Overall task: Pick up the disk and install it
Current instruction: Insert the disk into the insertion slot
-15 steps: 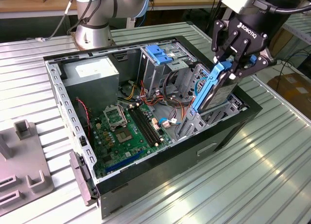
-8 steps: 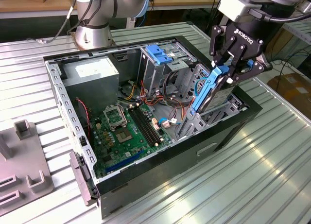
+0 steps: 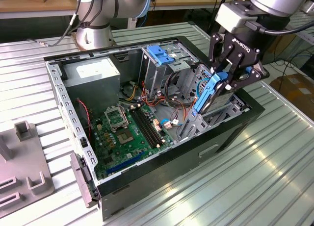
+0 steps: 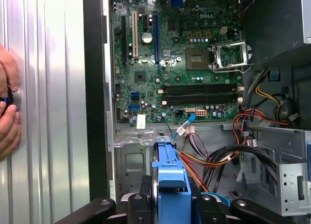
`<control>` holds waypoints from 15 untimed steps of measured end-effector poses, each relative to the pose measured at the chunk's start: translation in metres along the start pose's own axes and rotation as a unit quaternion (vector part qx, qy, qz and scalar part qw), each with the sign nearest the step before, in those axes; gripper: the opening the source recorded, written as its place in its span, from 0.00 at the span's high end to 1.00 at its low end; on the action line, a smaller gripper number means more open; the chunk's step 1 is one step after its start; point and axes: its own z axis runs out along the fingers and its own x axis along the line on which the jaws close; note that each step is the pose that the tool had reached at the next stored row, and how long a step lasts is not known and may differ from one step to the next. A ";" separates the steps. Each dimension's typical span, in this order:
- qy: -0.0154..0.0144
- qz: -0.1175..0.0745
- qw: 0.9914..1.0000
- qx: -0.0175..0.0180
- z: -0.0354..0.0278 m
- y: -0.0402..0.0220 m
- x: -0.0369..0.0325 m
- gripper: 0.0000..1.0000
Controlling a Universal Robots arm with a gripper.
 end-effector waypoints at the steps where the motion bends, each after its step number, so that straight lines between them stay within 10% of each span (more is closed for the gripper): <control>1: 0.000 0.000 1.000 0.000 0.0018 0.0000 0.0000 0.63; 15: 0.000 0.000 1.000 0.000 0.0047 -0.0001 0.0001 0.55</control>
